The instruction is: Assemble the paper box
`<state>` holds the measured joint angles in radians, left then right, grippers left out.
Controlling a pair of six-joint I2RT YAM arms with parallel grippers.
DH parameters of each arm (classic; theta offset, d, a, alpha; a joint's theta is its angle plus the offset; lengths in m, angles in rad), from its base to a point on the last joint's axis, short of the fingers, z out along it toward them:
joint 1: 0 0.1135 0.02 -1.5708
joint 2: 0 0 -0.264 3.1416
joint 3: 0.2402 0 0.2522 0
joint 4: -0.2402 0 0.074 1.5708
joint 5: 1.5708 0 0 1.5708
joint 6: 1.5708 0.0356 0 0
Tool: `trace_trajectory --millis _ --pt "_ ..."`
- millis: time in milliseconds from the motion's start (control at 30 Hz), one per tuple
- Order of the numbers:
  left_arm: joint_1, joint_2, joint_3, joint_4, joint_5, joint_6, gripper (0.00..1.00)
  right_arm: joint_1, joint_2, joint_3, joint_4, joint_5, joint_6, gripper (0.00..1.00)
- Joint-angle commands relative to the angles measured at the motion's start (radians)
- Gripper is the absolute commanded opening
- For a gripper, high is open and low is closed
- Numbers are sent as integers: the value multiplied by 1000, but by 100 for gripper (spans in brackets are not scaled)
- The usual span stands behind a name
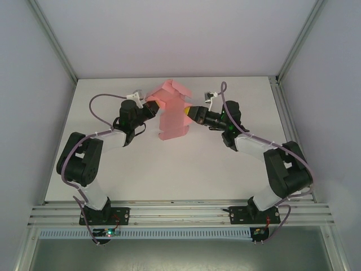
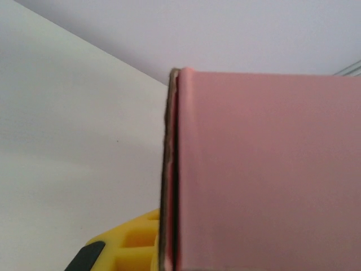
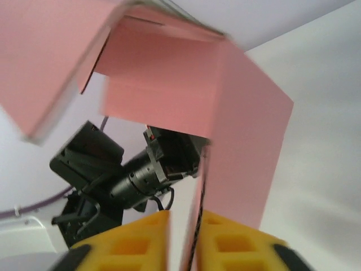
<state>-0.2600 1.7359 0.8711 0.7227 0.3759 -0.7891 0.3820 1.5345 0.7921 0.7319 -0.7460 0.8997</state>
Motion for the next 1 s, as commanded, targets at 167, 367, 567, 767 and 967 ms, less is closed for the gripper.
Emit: trace_trajectory --millis 167,367,567,767,967 --pt "19 -2 8 24 111 132 0 -20 -326 28 -652 262 -527 66" --pt "19 -9 1 1 180 194 0 -47 -546 -15 -811 564 -559 78" --pt "19 -11 -1 15 299 239 0 -83 -539 104 -882 510 -678 67" --pt "16 -18 -7 6 294 246 0 -68 -421 203 -851 269 -733 62" --pt "18 -27 1 -24 286 247 0 9 -307 257 -872 218 -806 50"
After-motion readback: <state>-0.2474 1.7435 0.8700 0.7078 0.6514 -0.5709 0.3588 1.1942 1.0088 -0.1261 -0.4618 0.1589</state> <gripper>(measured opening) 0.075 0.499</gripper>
